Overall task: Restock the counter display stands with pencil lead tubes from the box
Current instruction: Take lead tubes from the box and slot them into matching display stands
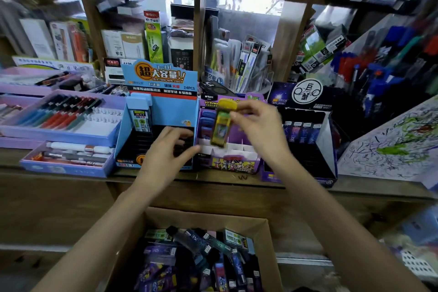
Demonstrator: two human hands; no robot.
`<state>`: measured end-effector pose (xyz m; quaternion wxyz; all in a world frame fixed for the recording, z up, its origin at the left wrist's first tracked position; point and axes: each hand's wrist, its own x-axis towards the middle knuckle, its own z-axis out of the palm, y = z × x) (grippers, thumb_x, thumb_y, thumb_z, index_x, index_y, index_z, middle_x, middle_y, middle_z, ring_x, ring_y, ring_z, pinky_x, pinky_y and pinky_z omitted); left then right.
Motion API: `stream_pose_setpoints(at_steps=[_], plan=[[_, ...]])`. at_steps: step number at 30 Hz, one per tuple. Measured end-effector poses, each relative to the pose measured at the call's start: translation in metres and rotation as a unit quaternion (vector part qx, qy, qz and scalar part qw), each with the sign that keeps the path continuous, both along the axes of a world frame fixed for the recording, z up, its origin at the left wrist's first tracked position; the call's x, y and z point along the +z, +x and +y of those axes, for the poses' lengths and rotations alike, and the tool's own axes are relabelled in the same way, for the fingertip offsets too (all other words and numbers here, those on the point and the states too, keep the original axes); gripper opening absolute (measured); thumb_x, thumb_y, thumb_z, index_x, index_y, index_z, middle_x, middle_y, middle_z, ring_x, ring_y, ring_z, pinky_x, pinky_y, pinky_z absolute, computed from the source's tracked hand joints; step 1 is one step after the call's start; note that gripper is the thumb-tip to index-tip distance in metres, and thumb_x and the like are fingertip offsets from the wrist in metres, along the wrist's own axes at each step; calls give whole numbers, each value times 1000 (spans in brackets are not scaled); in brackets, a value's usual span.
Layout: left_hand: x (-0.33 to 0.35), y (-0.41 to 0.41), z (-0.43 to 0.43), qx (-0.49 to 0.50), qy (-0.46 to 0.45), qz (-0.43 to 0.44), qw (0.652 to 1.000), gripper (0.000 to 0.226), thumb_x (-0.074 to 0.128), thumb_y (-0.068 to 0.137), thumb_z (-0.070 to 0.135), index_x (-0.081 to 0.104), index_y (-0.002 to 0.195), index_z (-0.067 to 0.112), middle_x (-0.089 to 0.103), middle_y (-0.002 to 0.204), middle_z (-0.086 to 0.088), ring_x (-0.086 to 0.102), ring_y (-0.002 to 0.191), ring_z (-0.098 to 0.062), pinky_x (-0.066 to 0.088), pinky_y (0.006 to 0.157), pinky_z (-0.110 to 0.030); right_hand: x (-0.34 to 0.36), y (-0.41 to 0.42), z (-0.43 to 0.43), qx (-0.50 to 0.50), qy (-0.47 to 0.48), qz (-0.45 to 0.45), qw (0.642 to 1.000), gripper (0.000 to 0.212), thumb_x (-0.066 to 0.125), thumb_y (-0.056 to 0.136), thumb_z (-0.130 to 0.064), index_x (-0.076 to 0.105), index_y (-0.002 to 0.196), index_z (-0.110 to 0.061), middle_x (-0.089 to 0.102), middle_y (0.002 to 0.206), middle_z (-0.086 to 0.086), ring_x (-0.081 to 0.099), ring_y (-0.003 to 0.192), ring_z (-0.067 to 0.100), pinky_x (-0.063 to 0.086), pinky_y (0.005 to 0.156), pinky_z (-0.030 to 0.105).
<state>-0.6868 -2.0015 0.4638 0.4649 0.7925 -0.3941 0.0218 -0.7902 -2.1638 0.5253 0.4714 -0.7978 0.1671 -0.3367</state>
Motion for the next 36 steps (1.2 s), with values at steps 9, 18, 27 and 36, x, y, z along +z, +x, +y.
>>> stream_pose_setpoints(at_steps=[9, 18, 27, 36], plan=[[-29, 10, -4, 19, 113, -104, 988, 41, 58, 90, 35, 55, 126, 15, 62, 114, -5, 59, 103, -23, 50, 85, -41, -36, 32, -33, -59, -63, 24, 996, 12, 65, 86, -10, 67, 97, -9, 63, 83, -1, 61, 82, 13, 46, 71, 9], [-29, 5, 4, 22, 128, -151, 980, 40, 61, 90, 28, 55, 126, 11, 57, 119, -10, 51, 111, -28, 42, 92, -39, -52, 32, -27, -61, -111, 124, 984, 19, 64, 88, -14, 64, 106, -6, 59, 87, 2, 57, 82, 14, 48, 79, 26], [-50, -44, 54, -44, 95, -72, 992, 27, 62, 88, 23, 60, 114, 14, 57, 110, 0, 57, 103, -20, 48, 86, -38, -50, -46, 7, 9, -128, 116, 985, 20, 63, 87, -9, 64, 107, -11, 63, 99, -2, 61, 90, 10, 50, 80, 20], [-174, -63, 64, -63, 256, 97, 960, 27, 62, 89, 21, 59, 115, 12, 57, 116, -5, 56, 109, -19, 42, 89, -26, -202, -99, 36, 95, -63, 358, 927, 21, 61, 89, -13, 64, 111, -12, 68, 108, 2, 61, 93, 8, 44, 78, 9]])
